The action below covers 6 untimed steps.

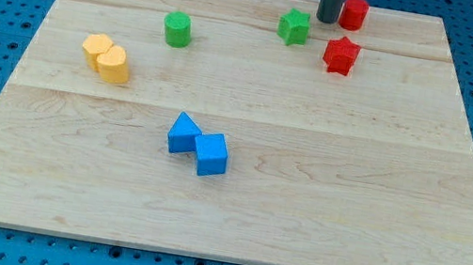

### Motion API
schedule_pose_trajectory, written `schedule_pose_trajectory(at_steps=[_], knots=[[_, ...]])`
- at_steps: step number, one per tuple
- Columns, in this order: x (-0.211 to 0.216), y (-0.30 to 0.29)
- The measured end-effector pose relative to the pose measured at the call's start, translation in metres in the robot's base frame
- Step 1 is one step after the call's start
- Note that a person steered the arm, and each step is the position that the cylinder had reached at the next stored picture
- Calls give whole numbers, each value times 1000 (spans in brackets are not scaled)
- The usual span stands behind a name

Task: Push the green star into the green circle

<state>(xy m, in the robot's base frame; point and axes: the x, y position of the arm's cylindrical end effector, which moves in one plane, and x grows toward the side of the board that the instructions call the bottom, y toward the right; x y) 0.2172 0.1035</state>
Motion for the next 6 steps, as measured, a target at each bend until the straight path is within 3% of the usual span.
schedule_pose_trajectory(at_steps=[2, 3, 5, 6], knots=[[92, -48], [94, -67], [94, -184], [109, -139]])
